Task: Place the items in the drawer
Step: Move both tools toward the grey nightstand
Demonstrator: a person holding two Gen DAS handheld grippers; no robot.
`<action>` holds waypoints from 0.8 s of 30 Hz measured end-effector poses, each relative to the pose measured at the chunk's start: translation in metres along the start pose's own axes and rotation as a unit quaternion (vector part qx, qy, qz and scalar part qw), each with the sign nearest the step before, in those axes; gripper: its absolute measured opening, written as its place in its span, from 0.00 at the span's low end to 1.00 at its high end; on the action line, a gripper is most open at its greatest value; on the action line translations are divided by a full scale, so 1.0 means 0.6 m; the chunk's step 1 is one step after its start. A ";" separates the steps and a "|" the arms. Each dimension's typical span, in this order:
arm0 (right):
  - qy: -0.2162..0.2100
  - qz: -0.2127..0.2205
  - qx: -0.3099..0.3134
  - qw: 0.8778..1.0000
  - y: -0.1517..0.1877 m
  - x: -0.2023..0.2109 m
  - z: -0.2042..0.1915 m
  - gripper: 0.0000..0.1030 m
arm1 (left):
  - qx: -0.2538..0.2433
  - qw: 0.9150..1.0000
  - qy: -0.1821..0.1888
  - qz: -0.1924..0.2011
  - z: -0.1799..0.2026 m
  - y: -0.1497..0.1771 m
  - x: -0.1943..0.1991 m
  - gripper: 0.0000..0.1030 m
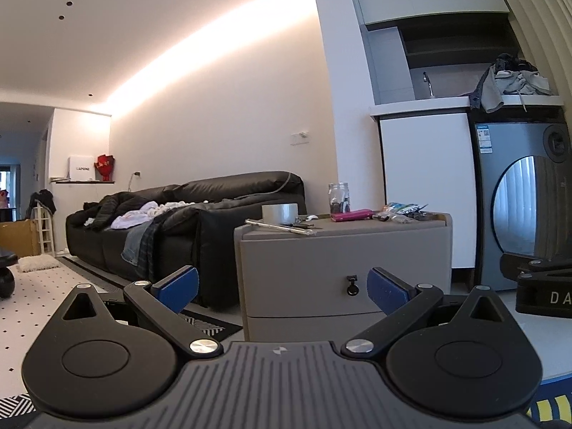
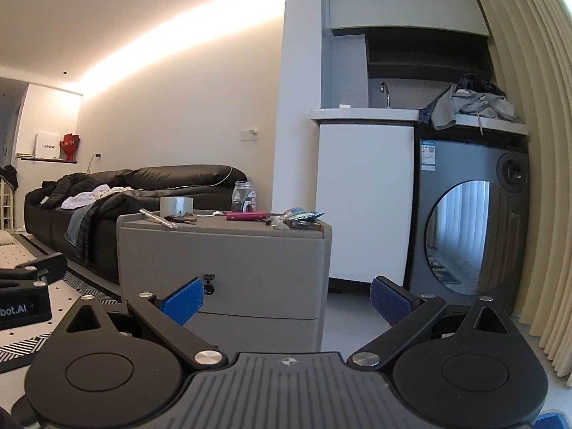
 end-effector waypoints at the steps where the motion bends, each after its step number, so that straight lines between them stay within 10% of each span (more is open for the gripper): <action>1: -0.002 0.000 -0.001 1.000 0.000 0.000 -0.001 0.98 | 0.000 1.000 0.000 0.000 0.002 0.001 -0.001 1.00; 24: -0.013 -0.003 -0.006 1.000 -0.006 0.004 -0.013 0.98 | -0.004 1.000 -0.010 0.002 -0.008 0.000 0.003 1.00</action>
Point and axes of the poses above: each gripper's, at about its wrist camera, not at the fingertips, and x roughly against the way its jaws point, z to its right, y to its underside, the point moved 10 cm from there along -x, roughly the way its jaws point, and after that the axes turned 10 degrees about -y, right-handed, at the moved point
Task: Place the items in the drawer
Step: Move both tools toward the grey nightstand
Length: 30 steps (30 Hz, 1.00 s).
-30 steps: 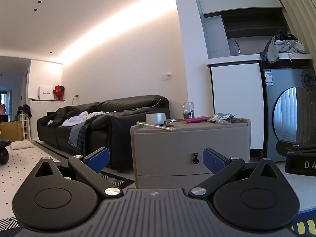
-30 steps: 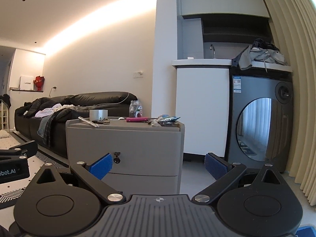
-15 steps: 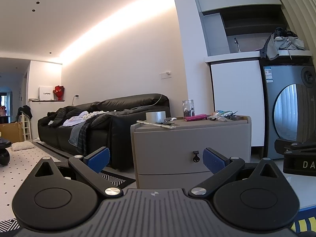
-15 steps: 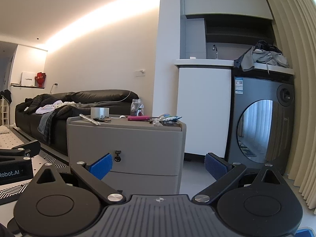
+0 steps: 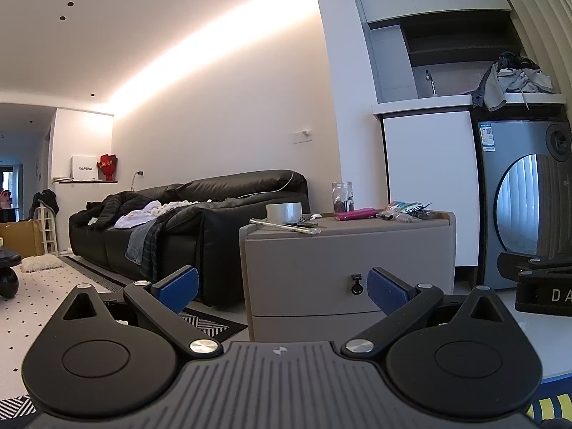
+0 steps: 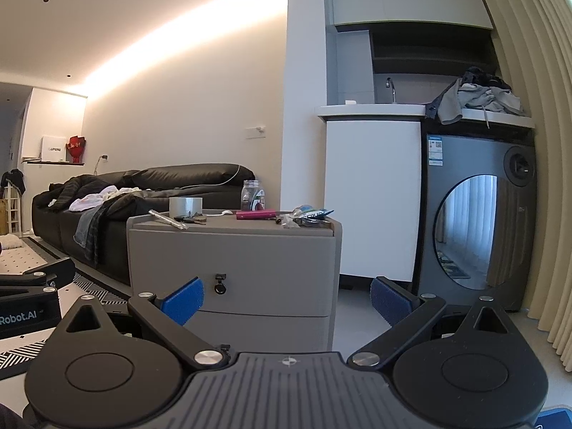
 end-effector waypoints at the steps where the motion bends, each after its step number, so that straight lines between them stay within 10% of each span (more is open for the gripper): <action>1: -0.001 0.000 -0.002 1.000 -0.001 0.000 -0.001 0.98 | -0.003 1.000 -0.002 0.001 0.000 0.000 0.000 1.00; 30: -0.017 -0.009 0.001 1.000 0.001 -0.015 -0.012 0.98 | 0.006 1.000 -0.002 -0.009 -0.001 0.007 -0.017 1.00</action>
Point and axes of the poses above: each gripper's, at about its wrist camera, not at the fingertips, and x roughly against the way its jaws point, z to its right, y to its underside, the point moved 10 cm from there along -x, roughly the way its jaws point, and after that the axes turned 10 degrees about -y, right-handed, at the moved point
